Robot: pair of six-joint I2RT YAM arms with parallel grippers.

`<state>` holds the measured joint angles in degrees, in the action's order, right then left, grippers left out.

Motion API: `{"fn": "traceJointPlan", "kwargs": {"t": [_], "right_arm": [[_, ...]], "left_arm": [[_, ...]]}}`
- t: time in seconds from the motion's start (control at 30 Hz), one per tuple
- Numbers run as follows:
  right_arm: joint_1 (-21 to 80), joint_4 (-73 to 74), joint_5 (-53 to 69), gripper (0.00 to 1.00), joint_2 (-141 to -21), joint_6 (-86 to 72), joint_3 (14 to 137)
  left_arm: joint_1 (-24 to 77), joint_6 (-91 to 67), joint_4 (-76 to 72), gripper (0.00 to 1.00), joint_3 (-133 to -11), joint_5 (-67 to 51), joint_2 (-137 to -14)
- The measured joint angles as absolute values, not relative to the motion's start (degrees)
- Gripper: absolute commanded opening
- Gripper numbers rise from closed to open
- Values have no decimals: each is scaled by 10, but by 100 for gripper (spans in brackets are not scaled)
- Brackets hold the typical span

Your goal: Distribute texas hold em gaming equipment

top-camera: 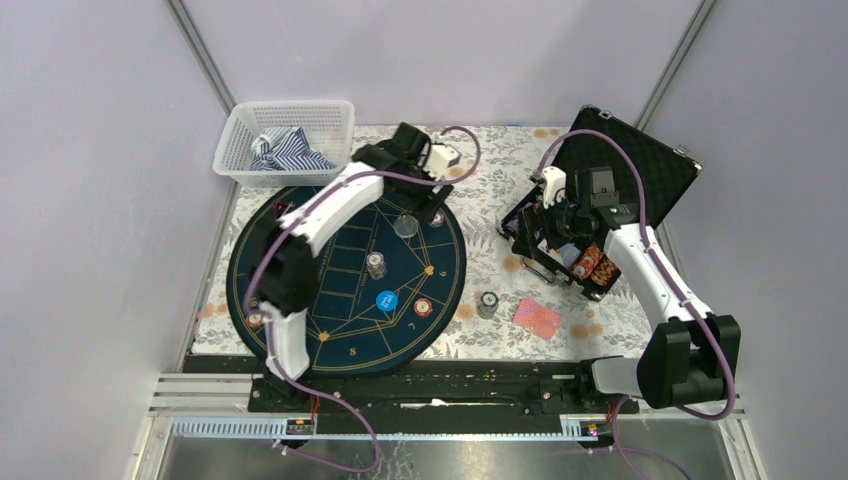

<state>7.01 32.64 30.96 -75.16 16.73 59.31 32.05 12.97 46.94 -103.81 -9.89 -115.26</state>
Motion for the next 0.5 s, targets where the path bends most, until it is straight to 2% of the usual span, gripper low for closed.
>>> {"fn": "traceJointPlan", "kwargs": {"t": [0.1,0.27,0.5], "right_arm": [[70,326,310,100,-752,169,592],[70,326,310,100,-752,169,591],[70,326,310,100,-752,171,588]], "left_arm": [[313,153,476,82,-973,-113,-1051],[290,185,496,96,-860,-137,-944],[279,199,494,95,-718,-130,-923]]}}
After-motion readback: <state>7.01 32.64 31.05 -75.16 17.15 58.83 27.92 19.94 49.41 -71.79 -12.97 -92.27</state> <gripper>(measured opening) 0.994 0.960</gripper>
